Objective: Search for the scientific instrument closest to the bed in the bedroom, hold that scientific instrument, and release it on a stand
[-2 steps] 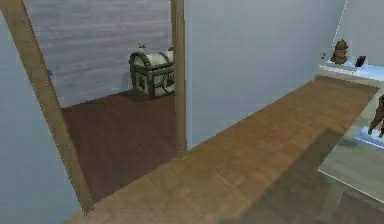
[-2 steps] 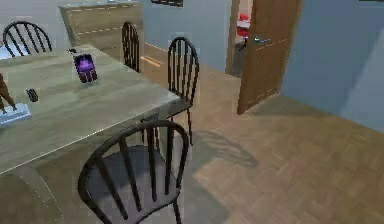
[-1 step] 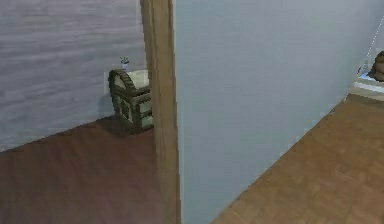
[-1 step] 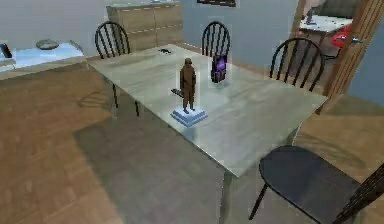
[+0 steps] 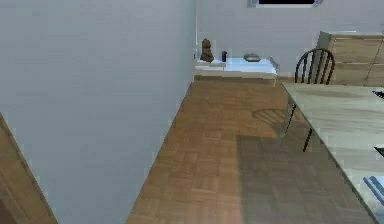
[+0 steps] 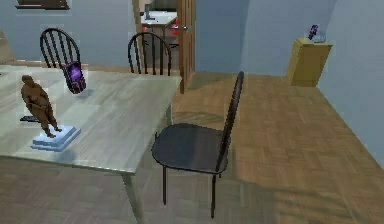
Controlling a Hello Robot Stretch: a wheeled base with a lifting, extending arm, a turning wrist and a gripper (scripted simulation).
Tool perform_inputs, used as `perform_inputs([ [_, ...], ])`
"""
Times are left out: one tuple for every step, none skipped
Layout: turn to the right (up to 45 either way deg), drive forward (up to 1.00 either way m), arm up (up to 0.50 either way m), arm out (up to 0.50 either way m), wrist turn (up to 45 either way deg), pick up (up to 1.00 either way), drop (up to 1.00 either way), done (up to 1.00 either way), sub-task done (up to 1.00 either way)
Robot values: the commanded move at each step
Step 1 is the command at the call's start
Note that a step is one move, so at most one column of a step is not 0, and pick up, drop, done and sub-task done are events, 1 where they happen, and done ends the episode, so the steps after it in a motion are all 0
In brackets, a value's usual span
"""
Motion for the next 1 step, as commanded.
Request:
perform_inputs([
  [0.0, 0.05, 0.00, 0.00, 0.0, 0.00, 0.00, 0.00, 0.00],
])
